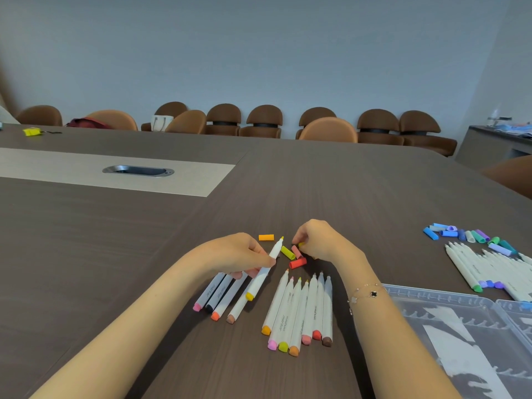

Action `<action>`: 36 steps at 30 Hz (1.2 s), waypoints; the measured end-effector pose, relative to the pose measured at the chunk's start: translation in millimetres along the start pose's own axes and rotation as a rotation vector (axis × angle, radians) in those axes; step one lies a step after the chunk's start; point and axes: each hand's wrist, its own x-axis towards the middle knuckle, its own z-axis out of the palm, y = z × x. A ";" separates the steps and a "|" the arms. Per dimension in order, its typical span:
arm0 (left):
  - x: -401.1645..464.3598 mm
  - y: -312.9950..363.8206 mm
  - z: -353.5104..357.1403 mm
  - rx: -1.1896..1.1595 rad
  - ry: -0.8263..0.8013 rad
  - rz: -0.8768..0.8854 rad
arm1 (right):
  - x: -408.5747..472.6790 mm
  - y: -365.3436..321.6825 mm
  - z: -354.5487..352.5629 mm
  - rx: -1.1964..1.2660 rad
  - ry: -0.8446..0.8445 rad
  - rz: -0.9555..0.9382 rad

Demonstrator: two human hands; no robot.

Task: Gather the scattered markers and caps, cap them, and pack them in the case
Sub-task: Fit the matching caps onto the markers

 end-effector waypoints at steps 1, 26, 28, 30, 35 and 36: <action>-0.2 -0.1 0.2 -0.004 -0.001 0.003 | 1.2 -0.5 -1.7 0.012 -0.012 0.014; -0.6 -0.9 -0.9 -0.283 -0.135 0.002 | -12.3 5.0 -2.5 1.325 0.080 0.026; -0.2 -1.2 -0.2 -0.283 -0.135 0.003 | -12.6 4.2 -2.7 1.308 0.071 0.013; 0.8 -1.0 0.6 -0.287 -0.137 -0.002 | -13.4 3.2 -3.3 1.249 0.067 -0.002; 4.1 -2.6 3.7 -0.356 -0.114 0.007 | -17.6 -3.4 -2.5 1.124 0.037 -0.062; 4.3 -2.2 4.1 -0.397 -0.100 0.012 | -18.2 -4.2 -2.5 1.113 0.048 -0.065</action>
